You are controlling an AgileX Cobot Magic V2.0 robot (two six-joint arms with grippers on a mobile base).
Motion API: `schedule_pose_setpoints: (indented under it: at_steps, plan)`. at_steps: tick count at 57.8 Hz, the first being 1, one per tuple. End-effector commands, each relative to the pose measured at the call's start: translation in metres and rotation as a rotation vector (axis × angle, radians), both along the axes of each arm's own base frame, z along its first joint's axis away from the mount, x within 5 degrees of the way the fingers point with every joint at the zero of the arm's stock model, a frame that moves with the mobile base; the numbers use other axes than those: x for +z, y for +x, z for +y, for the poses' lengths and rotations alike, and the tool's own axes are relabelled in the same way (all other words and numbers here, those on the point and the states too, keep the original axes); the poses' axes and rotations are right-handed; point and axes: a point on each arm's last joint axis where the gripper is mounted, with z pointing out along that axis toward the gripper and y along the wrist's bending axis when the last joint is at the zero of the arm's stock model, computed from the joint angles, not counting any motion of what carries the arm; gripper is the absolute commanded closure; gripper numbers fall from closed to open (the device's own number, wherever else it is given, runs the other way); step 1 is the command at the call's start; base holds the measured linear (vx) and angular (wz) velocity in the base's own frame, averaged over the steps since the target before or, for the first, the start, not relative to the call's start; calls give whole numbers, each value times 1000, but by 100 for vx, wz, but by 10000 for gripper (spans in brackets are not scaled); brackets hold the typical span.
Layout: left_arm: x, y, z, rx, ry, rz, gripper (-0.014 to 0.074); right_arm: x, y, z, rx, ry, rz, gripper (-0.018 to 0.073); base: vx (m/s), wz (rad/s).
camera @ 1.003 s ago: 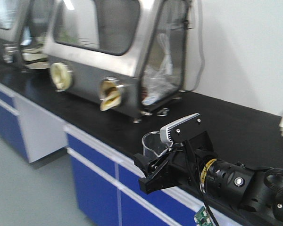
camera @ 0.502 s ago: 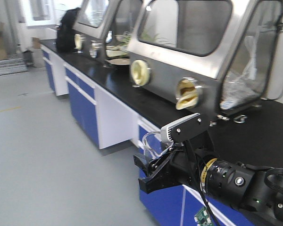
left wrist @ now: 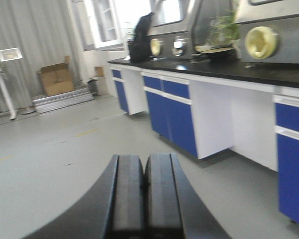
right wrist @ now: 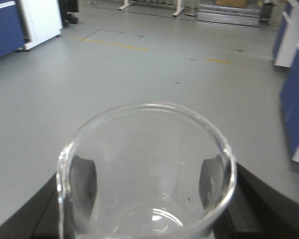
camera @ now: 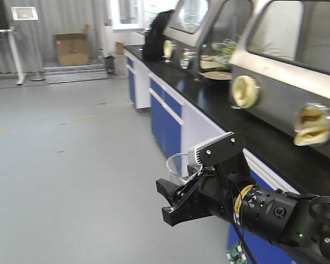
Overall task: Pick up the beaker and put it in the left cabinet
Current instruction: 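Drive away from the bench holding the beaker in the right gripper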
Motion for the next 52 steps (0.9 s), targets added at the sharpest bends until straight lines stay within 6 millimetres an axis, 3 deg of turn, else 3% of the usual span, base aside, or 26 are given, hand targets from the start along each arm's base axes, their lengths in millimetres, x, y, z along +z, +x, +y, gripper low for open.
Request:
schedule_pose_setpoints:
  at_steps: [1,32,52]
  plan:
    - [2,-1,0,-4,-15,-76,595,27,-4,1,32,82,-96,568,17,53]
    - [2,-1,0,-4,-15,-76,595,27,-4,1,30,80,-93,568,24,46]
    - [2,-1,0,-4,-15,-76,595,27,-4,1,30,80,-93,568,35,21]
